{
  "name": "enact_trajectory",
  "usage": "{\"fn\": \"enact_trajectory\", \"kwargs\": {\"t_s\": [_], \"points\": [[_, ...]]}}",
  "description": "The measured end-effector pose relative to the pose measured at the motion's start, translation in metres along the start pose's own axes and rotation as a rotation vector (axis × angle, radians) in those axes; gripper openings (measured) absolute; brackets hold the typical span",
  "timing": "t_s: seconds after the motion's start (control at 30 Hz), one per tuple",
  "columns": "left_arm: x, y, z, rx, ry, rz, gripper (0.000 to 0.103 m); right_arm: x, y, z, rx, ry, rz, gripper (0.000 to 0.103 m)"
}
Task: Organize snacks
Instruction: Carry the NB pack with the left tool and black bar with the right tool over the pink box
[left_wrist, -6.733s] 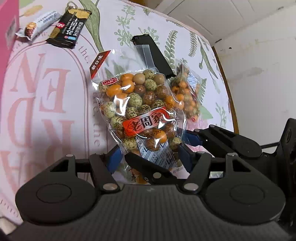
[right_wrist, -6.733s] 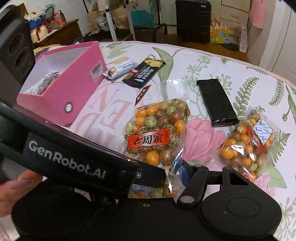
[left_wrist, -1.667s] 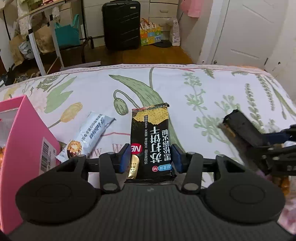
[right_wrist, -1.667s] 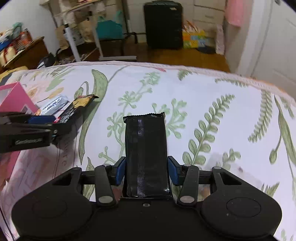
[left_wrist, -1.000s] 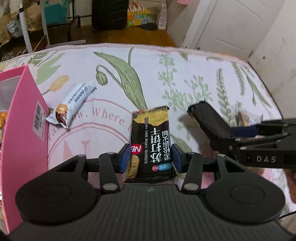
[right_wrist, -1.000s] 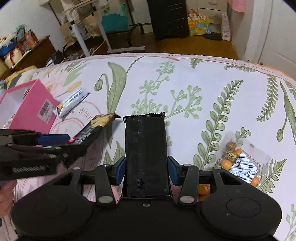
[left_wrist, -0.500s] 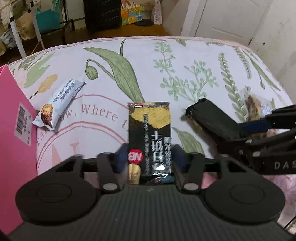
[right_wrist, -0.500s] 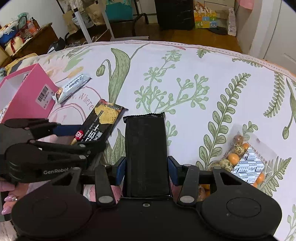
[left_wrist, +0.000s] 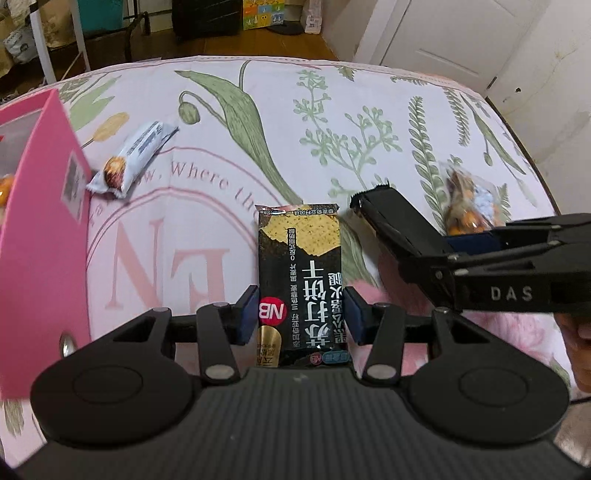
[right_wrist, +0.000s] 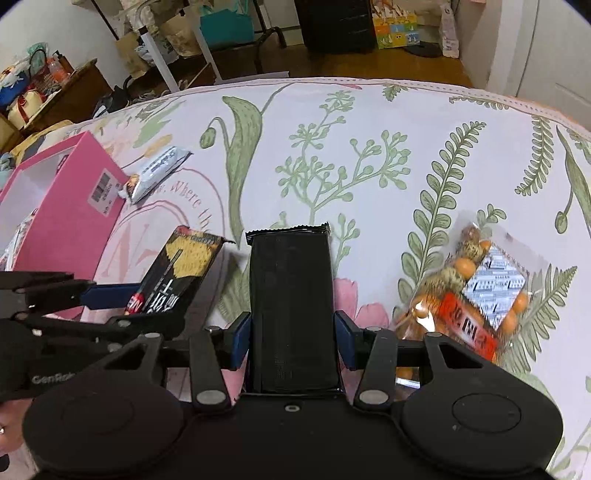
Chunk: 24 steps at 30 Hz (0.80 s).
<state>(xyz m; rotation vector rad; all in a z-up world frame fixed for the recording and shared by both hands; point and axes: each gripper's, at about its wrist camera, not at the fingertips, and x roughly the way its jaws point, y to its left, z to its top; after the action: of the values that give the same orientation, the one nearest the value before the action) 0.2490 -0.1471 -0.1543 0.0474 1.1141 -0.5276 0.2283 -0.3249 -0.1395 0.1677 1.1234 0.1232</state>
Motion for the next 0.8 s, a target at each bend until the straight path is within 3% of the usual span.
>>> {"fn": "enact_trajectory", "kwargs": {"t_s": [0.37, 0.57, 0.8], "points": [[-0.044, 0.006, -0.041, 0.026, 0.037, 0.006, 0.047, -0.031, 0.027, -0.026, -0.014, -0.053, 0.008, 0.053], [-0.091, 0.009, -0.052, 0.092, 0.037, 0.017, 0.047, -0.067, 0.059, -0.032, -0.054, -0.084, 0.050, 0.053], [-0.155, 0.040, -0.057, 0.094, 0.015, 0.012, 0.047, -0.098, 0.108, -0.035, -0.165, -0.066, 0.132, 0.053]]}}
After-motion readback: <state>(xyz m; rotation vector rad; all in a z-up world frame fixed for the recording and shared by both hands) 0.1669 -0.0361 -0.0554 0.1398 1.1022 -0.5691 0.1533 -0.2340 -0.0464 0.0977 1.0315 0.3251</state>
